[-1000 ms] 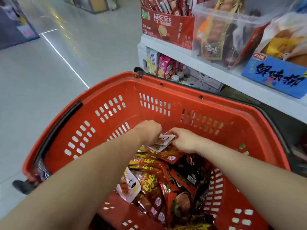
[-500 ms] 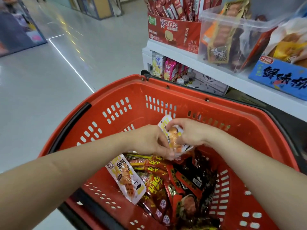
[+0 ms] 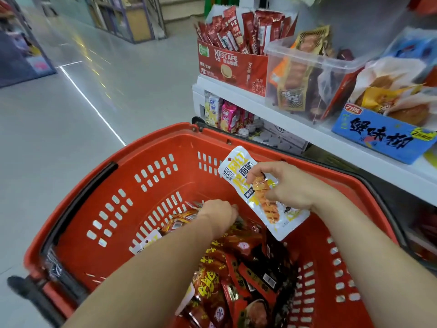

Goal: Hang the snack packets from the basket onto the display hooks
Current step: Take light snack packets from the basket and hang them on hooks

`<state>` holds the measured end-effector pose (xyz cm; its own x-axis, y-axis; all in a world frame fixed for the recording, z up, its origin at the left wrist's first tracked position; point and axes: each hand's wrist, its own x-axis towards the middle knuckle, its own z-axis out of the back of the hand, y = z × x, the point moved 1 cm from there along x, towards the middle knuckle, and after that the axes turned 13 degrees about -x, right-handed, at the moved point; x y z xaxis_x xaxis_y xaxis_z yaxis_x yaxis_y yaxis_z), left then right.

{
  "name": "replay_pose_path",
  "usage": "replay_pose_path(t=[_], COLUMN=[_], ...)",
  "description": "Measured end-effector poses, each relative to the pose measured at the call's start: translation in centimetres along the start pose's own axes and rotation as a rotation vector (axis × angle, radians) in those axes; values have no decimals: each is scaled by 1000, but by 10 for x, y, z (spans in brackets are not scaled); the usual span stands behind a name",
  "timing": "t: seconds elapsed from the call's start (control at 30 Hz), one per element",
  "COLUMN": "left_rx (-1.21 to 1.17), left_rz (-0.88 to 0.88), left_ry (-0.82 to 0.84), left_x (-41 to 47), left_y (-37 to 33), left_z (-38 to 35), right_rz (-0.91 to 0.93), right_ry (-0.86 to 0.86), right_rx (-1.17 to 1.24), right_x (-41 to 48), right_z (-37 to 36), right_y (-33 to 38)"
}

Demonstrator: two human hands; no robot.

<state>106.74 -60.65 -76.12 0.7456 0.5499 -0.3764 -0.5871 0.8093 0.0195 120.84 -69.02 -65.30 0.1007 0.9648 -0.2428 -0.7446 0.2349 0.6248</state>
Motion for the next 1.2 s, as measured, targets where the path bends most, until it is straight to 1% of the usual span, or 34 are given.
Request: replay_pose_path(t=[0.07, 0.1, 0.2, 0.27, 0.33, 0.4, 0.47, 0.6, 0.67, 0.7, 0.77, 0.83, 0.9, 0.97, 1.03, 1.07, 1.1, 1.13, 1.17, 1.2], left_rx=[-13, -31, 9, -7, -79, -154, -178, -98, -48, -26, 2, 39, 56, -22, -260, -439, -630, -800, -970, -1169], left_rz=[17, 33, 27, 17, 22, -5, -71, -249, -344, -397, -516, -624, -647, -577, -404, -277, -146, -26, 71, 140], left_ry=[-50, -49, 24, 21, -53, -171, -324, -686, -801, -842, -894, -884, -835, -730, -604, -564, -578, -654, -732, -760], left_x=[-1, -3, -4, -9, -17, -30, -50, -97, -117, -124, -133, -137, -137, -136, -135, -135, -135, -133, -131, -129], left_y=[1, 0, -2, 6, 24, 44, 60, 70, 64, 59, 45, 32, 29, 34, 39, 43, 47, 51, 55, 55], left_z=[0, 2, 6, 17, 31, 50, 67, 83, 84, 83, 80, 77, 75, 73, 71, 70, 71, 76, 82, 88], right_rz=[23, 31, 35, 11, -32, -74, -131, -199, -196, -213, -236, -204, -158, -111, -74, -54, -31, 2, 28, 62], right_ry=[-13, -25, -24, -28, -63, -79, -66, -18, 22, 52, 146, 223, 221, 173, 108, 82, 64, 47, 26, -5], right_rx=[96, 147, 340, 485, 640, 756, 733, 430, 360, 368, 491, 627, 676, 720, 714, 699, 690, 687, 666, 624], right_x=[-2, -3, -4, -3, 1, 2, 3, 1, 2, 2, 3, 0, 0, 1, 3, 4, 3, 3, 3, 3], right_z=[1, 2, 2, 0, 0, 1, 3, 1, -6, -10, -21, -26, -28, -29, -31, -33, -33, -33, -33, -33], right_y=[1, 2, 5, 5, 4, 5, 3, 2, 8, 13, 22, 32, 33, 30, 28, 27, 29, 30, 33, 35])
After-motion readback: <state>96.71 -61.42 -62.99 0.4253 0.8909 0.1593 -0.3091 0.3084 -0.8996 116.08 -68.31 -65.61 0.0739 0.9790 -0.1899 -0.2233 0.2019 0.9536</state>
